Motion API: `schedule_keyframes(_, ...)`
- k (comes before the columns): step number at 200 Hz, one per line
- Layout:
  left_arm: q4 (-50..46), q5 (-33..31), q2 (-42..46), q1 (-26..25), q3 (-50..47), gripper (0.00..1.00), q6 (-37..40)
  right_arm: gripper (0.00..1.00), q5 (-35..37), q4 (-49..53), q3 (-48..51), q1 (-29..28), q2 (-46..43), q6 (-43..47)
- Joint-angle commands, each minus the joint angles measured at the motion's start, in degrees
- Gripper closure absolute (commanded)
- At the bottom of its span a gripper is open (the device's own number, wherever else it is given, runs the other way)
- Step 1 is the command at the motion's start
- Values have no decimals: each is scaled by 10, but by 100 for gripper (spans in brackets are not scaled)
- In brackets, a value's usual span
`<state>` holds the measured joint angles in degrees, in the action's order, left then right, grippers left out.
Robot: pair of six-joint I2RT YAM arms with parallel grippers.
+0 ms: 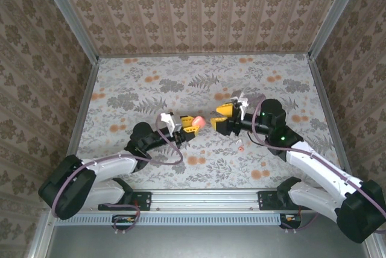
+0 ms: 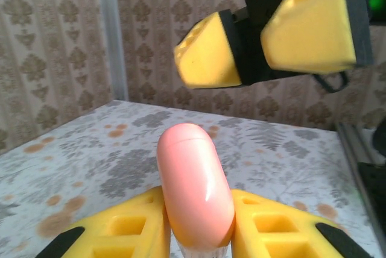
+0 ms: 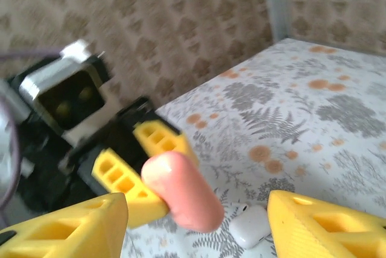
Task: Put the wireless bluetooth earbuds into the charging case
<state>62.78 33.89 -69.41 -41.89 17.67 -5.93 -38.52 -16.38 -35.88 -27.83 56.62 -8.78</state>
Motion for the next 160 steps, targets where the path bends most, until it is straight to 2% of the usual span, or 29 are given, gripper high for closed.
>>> schedule_keyframes(1, 61, 77, -15, 7, 21, 72, -42, 36, -125, 35, -1, 6, 0, 166)
schedule_keyframes(43, 109, 115, -32, 8, 30, 72, -77, 34, -163, 124, -44, 7, 30, 252)
schedule_keyframes(98, 109, 137, -22, 5, 40, 71, -86, 34, -223, 122, -69, 14, 76, 263)
schedule_keyframes(143, 108, 140, -19, -2, 44, 74, -84, 46, -264, 138, -94, 14, 111, 274)
schedule_keyframes(160, 108, 141, -19, -5, 44, 75, -84, 48, -268, 146, -101, 14, 121, 280)
